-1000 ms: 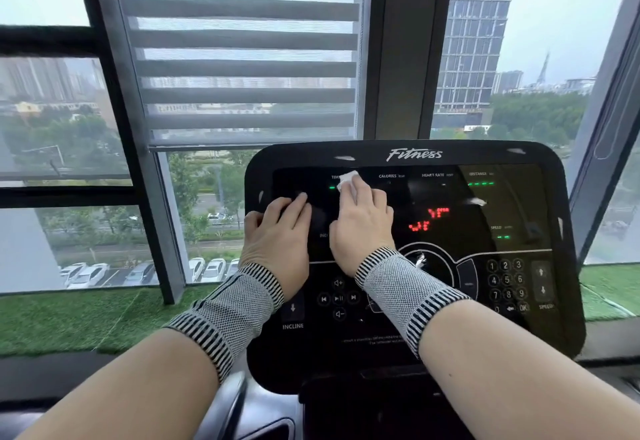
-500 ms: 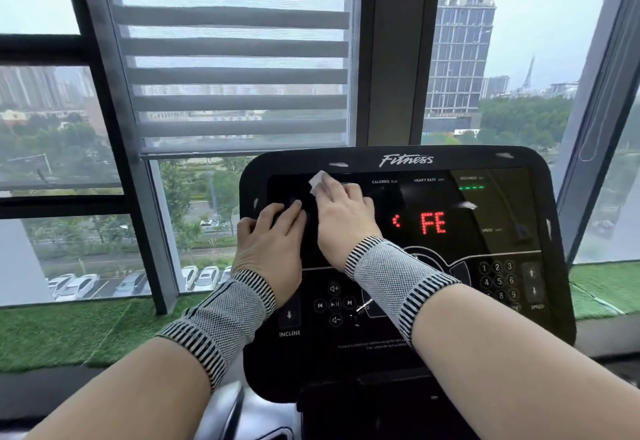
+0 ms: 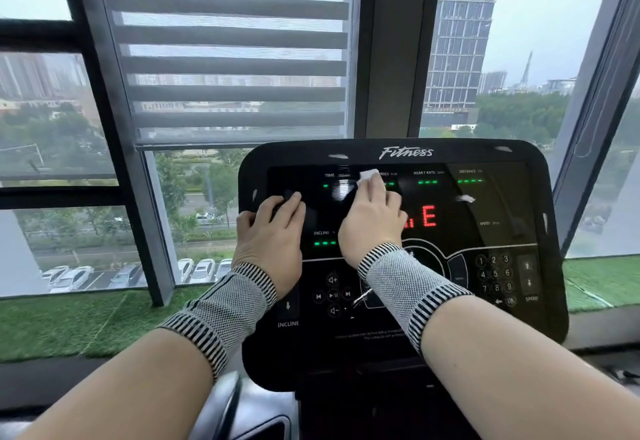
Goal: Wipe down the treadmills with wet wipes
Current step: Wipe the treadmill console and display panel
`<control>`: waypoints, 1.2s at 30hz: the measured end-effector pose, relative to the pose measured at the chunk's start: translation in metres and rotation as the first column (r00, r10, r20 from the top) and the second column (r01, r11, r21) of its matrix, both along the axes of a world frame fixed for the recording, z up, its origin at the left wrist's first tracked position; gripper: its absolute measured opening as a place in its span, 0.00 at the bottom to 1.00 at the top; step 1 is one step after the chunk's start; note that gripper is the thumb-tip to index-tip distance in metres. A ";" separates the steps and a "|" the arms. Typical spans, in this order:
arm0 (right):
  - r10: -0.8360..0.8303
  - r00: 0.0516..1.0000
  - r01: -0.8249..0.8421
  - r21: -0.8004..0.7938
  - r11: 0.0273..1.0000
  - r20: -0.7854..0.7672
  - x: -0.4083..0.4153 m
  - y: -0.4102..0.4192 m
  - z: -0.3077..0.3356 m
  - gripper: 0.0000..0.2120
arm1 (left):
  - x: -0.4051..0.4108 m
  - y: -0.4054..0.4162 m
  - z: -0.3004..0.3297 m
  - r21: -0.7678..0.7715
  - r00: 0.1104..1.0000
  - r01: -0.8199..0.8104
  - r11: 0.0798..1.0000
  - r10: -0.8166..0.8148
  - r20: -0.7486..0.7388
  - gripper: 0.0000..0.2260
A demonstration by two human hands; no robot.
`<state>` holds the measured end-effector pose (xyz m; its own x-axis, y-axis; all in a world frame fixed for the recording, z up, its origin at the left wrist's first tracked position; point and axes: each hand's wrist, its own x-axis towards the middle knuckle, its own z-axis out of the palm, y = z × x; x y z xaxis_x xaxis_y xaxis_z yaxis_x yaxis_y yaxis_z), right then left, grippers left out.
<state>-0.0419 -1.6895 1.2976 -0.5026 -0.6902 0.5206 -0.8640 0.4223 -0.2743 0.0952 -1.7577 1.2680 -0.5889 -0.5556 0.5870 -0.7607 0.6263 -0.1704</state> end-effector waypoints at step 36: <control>0.166 0.960 -0.143 0.113 0.983 -0.225 0.019 0.011 -0.028 0.31 | 0.000 0.009 -0.011 0.025 0.985 -0.009 1.000 0.013 -0.171 0.29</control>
<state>-0.0227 -1.6787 1.2692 -0.2592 -0.8016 0.5387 -0.9558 0.2931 -0.0239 0.0954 -1.7482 1.2568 -0.4749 -0.5762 0.6651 -0.7840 0.6203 -0.0224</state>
